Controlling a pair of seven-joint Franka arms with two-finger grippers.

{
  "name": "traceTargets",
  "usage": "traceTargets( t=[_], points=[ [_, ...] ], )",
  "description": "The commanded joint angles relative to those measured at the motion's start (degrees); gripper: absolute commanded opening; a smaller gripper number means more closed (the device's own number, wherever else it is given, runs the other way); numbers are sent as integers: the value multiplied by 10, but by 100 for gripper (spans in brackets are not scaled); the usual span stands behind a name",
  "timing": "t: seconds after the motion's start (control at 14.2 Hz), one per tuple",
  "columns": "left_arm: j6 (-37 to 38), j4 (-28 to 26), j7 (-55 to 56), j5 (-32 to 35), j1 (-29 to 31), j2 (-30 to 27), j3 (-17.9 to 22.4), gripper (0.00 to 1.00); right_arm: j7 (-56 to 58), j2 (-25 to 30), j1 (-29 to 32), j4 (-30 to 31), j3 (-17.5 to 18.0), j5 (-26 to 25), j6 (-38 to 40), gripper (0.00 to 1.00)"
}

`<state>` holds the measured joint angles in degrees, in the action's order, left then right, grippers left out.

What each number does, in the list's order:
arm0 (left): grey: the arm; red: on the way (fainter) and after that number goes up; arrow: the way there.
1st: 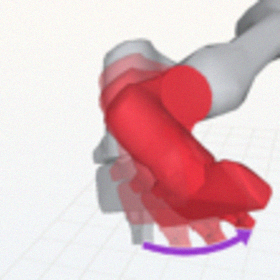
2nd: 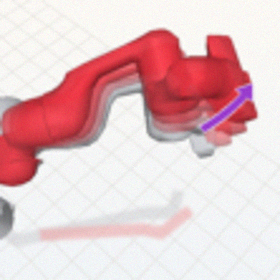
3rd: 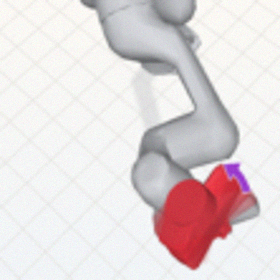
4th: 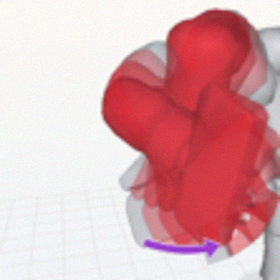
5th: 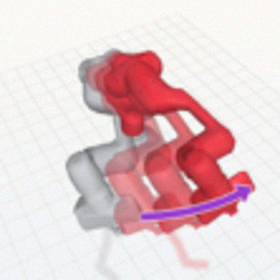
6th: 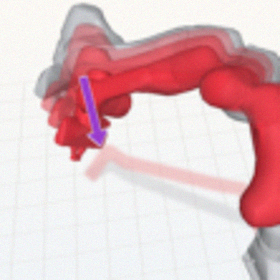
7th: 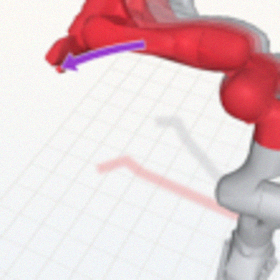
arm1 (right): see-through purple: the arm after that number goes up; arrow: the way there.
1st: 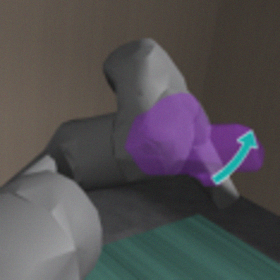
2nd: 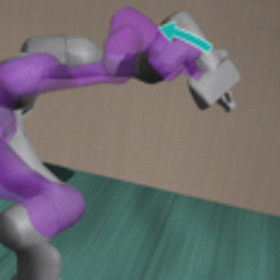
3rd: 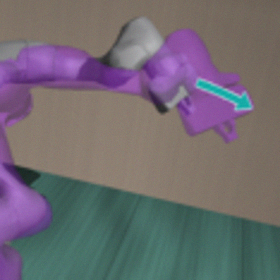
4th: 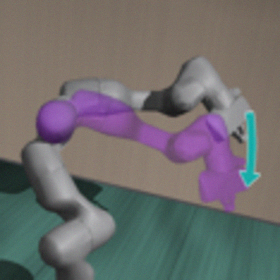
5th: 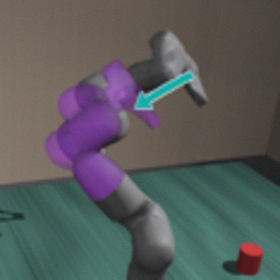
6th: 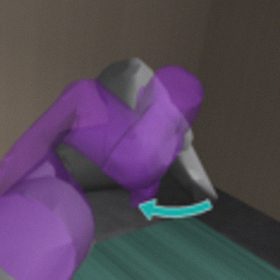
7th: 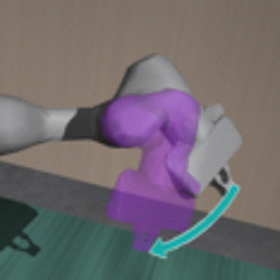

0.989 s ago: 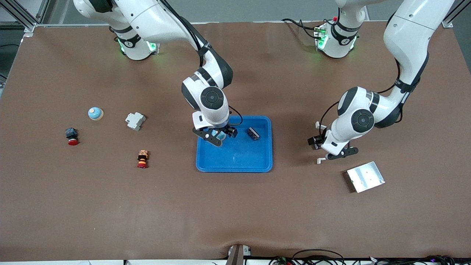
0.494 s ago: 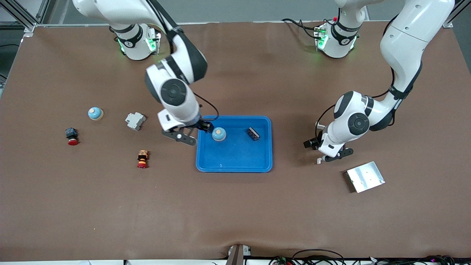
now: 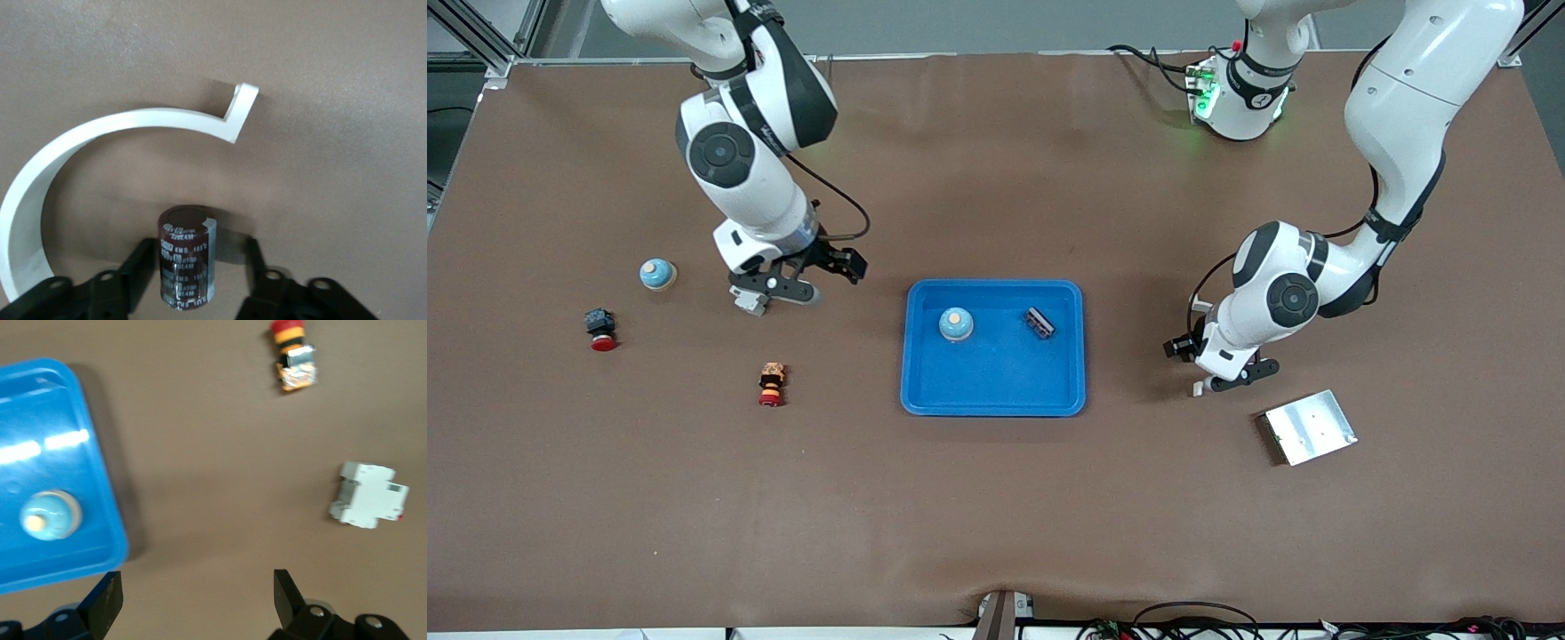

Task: Place electrolytic capacitor and blue bell in tray
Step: 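Grasp the second capacitor with the left gripper while the right gripper reaches the bell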

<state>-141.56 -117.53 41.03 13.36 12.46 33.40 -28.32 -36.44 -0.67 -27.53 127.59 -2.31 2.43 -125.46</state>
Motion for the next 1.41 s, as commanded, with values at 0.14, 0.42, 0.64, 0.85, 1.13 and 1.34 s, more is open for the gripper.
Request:
traceTargets(
  t=[0.14,0.42,0.64,0.85,1.13,1.34],
  points=[
    [-7,3,33,13,3,0,-3,0,113,89,86,123,8,-16,-51,100],
    [-6,4,41,13,1,-9,-4,0,211,115,154,174,8,-16,-66,100],
    [-2,8,57,13,-1,-24,-6,0,315,119,220,211,8,-16,-119,100],
    [14,17,82,13,-6,-46,-16,0,440,117,304,226,8,-16,-143,100],
    [127,85,122,12,-8,-54,-59,0,537,114,383,231,8,-16,-145,100],
    [181,152,185,6,-53,-44,-73,0,582,111,422,266,8,-16,-204,100]
  ],
)
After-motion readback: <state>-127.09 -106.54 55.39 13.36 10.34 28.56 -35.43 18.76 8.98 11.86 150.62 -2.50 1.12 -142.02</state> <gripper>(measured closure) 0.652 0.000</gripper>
